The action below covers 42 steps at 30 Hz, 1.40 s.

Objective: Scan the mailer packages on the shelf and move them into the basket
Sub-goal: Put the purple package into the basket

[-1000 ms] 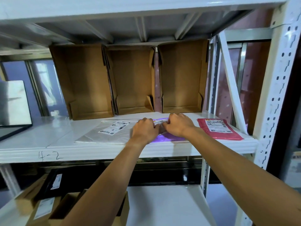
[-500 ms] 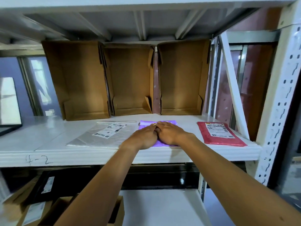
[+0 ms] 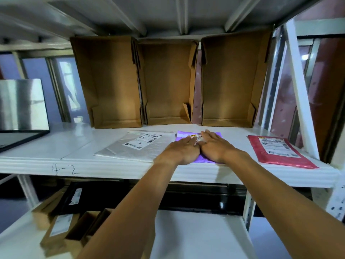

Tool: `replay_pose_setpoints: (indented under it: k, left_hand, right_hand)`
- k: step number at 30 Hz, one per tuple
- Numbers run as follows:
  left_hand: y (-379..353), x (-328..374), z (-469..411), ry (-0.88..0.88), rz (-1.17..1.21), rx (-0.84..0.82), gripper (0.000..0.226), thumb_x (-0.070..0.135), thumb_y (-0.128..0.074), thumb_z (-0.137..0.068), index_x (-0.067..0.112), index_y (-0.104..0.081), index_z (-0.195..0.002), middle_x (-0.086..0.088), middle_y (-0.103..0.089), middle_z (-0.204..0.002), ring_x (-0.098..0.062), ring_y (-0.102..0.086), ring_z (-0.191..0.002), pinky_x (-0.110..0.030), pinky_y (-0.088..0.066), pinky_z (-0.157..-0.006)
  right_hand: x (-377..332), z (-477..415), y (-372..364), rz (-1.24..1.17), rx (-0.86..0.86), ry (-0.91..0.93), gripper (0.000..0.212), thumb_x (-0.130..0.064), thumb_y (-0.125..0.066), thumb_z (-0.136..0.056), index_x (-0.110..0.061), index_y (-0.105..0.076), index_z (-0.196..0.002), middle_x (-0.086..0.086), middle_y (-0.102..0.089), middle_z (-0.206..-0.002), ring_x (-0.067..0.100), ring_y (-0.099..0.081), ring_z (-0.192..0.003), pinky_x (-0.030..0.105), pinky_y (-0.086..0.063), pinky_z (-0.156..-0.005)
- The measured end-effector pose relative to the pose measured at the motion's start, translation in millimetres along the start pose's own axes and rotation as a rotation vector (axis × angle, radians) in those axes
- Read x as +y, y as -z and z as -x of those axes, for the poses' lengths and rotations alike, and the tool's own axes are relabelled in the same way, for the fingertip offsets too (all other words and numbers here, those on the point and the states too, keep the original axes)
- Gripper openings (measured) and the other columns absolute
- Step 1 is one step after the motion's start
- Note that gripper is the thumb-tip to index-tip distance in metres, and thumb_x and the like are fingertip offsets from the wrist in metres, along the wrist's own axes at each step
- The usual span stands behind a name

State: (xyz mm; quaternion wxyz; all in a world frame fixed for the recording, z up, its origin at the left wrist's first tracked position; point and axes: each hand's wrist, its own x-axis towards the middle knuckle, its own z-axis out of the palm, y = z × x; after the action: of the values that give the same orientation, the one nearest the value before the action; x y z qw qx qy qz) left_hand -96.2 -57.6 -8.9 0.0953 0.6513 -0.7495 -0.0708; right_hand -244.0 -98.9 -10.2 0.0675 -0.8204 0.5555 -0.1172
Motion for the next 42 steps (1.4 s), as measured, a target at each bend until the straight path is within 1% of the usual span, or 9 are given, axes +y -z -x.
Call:
replay_pose_setpoints:
  k: [9, 13, 18, 21, 24, 28, 33, 39, 42]
  left_hand:
    - [3.8, 4.7, 5.9, 0.003, -0.053, -0.036, 0.058, 0.043, -0.011, -0.105, 0.025, -0.008, -0.16, 0.003, -0.005, -0.168, -0.015, -0.006, -0.154, -0.039, -0.01, -0.124]
    - [2.9, 4.1, 7.5, 0.059, -0.042, -0.032, 0.063, 0.052, -0.012, -0.104, 0.024, -0.01, -0.16, 0.002, -0.007, -0.168, -0.016, -0.007, -0.154, -0.037, -0.011, -0.124]
    - [6.7, 7.6, 19.2, 0.089, -0.053, -0.039, 0.068, 0.053, -0.016, -0.104, 0.016, -0.008, -0.16, -0.001, -0.004, -0.168, -0.016, -0.004, -0.154, -0.035, -0.007, -0.123]
    - [10.8, 13.5, 21.1, 0.114, -0.124, -0.061, 0.07, 0.054, -0.017, -0.102, 0.014, -0.019, -0.159, -0.005, -0.015, -0.166, -0.019, -0.014, -0.153, -0.039, -0.01, -0.124]
    - [25.6, 26.6, 26.3, 0.133, -0.219, -0.054, 0.063, 0.053, -0.025, -0.101, 0.014, -0.046, -0.146, -0.011, -0.042, -0.154, -0.03, -0.041, -0.139, -0.039, -0.032, -0.112]
    - [30.6, 34.8, 28.0, 0.109, -0.165, 0.116, 0.051, 0.046, -0.041, -0.101, 0.01, -0.056, -0.133, -0.014, -0.055, -0.139, -0.031, -0.052, -0.126, -0.037, -0.041, -0.096]
    - [13.9, 28.6, 26.3, -0.045, 0.034, 0.117, 0.051, 0.025, -0.028, -0.107, 0.009, -0.029, -0.155, -0.01, -0.021, -0.164, -0.024, -0.017, -0.152, -0.037, -0.016, -0.122]
    - [4.5, 11.1, 2.1, -0.025, 0.072, 0.034, 0.069, 0.042, -0.025, -0.096, 0.018, -0.014, -0.16, -0.003, -0.009, -0.168, -0.013, -0.003, -0.154, -0.041, -0.011, -0.125]
    - [2.9, 8.6, -2.9, -0.041, 0.023, 0.063, 0.064, 0.04, -0.02, -0.102, 0.016, -0.008, -0.16, -0.001, -0.003, -0.168, -0.012, 0.001, -0.154, -0.036, -0.003, -0.125]
  right_hand:
    - [1.9, 3.7, 6.4, -0.005, -0.059, 0.022, 0.055, -0.048, -0.016, -0.106, -0.033, -0.018, -0.159, -0.009, -0.009, -0.167, 0.01, -0.004, -0.153, 0.035, -0.006, -0.123]
    - [-2.4, 9.0, 11.0, -0.008, -0.054, -0.004, 0.053, -0.04, -0.02, -0.107, -0.027, -0.021, -0.158, -0.006, -0.01, -0.167, 0.014, -0.006, -0.153, 0.036, -0.008, -0.123]
    - [2.0, 5.8, 3.6, 0.031, -0.049, -0.082, 0.08, -0.065, -0.012, -0.085, -0.031, -0.02, -0.157, -0.003, -0.006, -0.168, 0.02, -0.005, -0.154, 0.047, -0.013, -0.123]
    - [2.4, 9.8, 3.7, 0.034, -0.042, -0.075, 0.077, -0.065, -0.015, -0.091, -0.026, -0.02, -0.157, 0.002, -0.008, -0.167, 0.023, -0.007, -0.153, 0.046, -0.015, -0.123]
    - [-1.8, 23.9, 10.0, 0.096, -0.061, -0.007, 0.06, -0.054, -0.018, -0.102, -0.023, -0.028, -0.153, 0.005, -0.016, -0.165, 0.027, -0.015, -0.151, 0.047, -0.021, -0.121]
    - [-2.6, 32.0, 9.2, 0.119, -0.032, 0.0, 0.054, -0.045, -0.017, -0.106, -0.022, -0.031, -0.152, 0.007, -0.022, -0.163, 0.029, -0.019, -0.15, 0.046, -0.022, -0.12]
    - [-5.5, 35.3, 9.3, 0.005, 0.14, 0.039, 0.058, -0.044, -0.019, -0.107, -0.02, -0.016, -0.159, 0.0, -0.009, -0.167, 0.018, -0.01, -0.153, 0.035, -0.012, -0.122]
    - [-15.8, 25.6, 9.2, -0.08, 0.206, 0.088, 0.059, -0.048, -0.019, -0.106, -0.022, -0.022, -0.158, -0.005, -0.017, -0.166, 0.012, -0.015, -0.151, 0.031, -0.015, -0.12]
    - [-14.3, 17.7, 8.0, -0.084, 0.165, 0.081, 0.059, -0.05, -0.016, -0.106, -0.022, -0.022, -0.158, -0.004, -0.017, -0.166, 0.011, -0.014, -0.152, 0.031, -0.013, -0.12]
